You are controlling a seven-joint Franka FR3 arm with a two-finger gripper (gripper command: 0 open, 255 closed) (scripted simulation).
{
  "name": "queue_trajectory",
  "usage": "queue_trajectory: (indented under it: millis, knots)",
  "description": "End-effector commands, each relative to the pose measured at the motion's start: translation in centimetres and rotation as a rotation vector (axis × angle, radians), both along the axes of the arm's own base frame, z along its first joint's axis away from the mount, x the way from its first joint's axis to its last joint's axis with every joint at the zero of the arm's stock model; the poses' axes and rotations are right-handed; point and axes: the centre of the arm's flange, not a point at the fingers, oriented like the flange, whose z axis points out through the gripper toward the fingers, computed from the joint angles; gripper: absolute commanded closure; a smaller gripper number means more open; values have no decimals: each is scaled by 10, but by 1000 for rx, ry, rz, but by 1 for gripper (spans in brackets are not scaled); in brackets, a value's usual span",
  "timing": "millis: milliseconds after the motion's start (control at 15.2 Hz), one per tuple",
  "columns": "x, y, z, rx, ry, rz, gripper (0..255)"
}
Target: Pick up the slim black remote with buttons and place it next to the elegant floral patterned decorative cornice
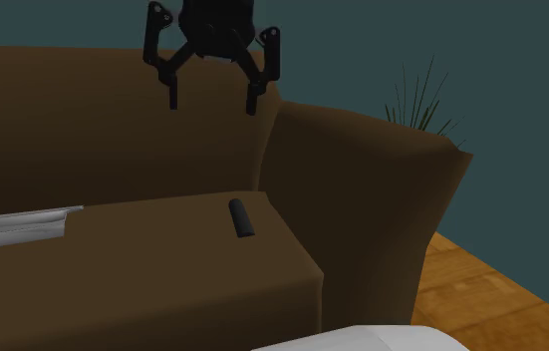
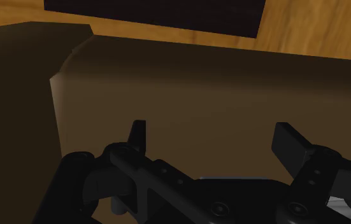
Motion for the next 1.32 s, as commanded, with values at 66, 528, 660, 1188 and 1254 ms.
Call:
queue_trajectory:
  millis: [66, 528, 660, 1188, 1254]
  knots:
    - [10, -1, -9, -2, 2, -5, 0]
    - [77, -9, -72, -16, 12, -41, 0]
    - [96, -12, -90, -20, 15, -52, 0]
    - [172, -27, -163, -36, 28, -93, 0]
    - [181, -29, -172, -38, 29, -99, 0]
